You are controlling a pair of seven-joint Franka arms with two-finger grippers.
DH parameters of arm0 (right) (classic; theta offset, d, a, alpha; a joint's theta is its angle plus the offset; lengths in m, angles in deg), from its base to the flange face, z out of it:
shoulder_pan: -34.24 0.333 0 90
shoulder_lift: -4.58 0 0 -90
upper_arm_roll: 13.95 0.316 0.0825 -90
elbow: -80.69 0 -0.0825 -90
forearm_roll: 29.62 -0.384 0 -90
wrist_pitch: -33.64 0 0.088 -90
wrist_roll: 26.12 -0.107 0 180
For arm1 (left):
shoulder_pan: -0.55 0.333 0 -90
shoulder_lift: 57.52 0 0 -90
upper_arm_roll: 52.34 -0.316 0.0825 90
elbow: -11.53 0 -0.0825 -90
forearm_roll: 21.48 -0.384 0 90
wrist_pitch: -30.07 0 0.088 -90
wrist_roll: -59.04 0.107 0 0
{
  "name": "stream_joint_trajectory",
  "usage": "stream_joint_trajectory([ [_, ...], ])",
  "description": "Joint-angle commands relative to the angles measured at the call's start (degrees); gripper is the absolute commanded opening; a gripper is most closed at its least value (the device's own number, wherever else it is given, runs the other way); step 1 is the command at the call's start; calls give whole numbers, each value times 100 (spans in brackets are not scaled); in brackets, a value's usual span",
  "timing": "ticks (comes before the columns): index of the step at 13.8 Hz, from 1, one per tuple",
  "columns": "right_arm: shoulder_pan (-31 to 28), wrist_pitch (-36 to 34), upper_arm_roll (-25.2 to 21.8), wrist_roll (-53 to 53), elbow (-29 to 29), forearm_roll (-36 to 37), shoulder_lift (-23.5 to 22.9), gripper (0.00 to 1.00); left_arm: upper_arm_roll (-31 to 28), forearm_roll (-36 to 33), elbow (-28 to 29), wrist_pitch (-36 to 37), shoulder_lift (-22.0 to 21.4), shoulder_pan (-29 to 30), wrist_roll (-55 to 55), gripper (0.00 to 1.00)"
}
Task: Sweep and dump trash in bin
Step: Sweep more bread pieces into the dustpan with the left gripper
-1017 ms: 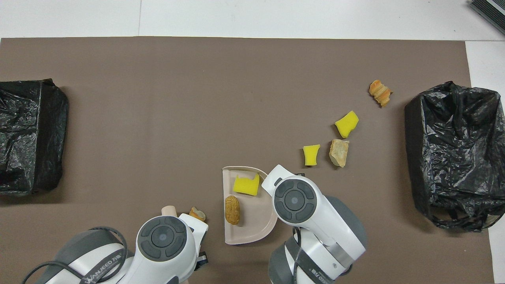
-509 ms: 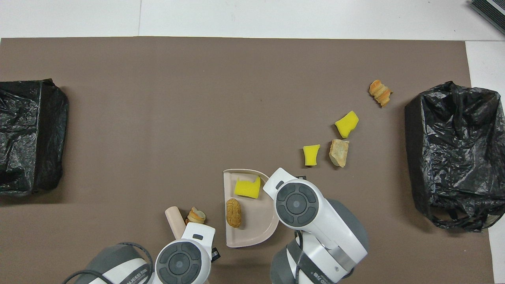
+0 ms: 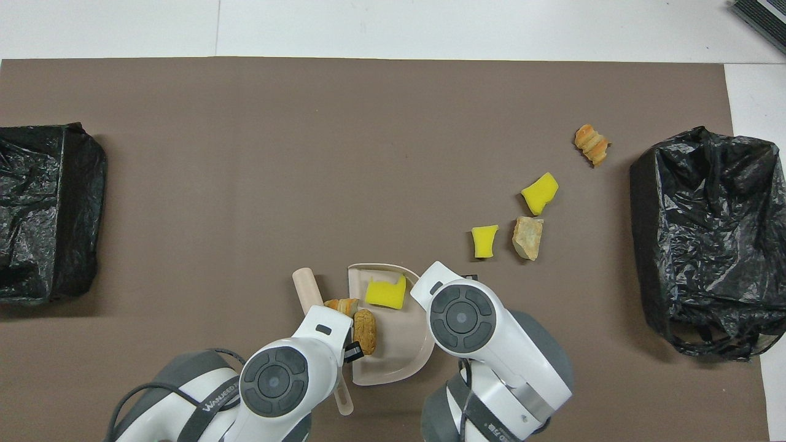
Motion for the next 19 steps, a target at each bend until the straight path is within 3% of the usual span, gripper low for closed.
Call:
stream_joint_trajectory([
  [1,-53,11,17,-204,168,0,150,0,42,81,-270,-18,214,-6,827,0],
  [6,-184,-24,17,-222,168,0,133,0,77,336,-629,-19,284,-586,927,0],
  [9,-280,-77,8,-99,168,8,124,0,51,336,-849,384,267,-587,908,0],
  [13,-316,-94,8,32,142,70,150,0,7,223,-1157,1176,127,-17,1083,0],
  [19,-632,-287,0,542,80,61,589,0,15,-50,-1193,1388,152,888,1740,0],
])
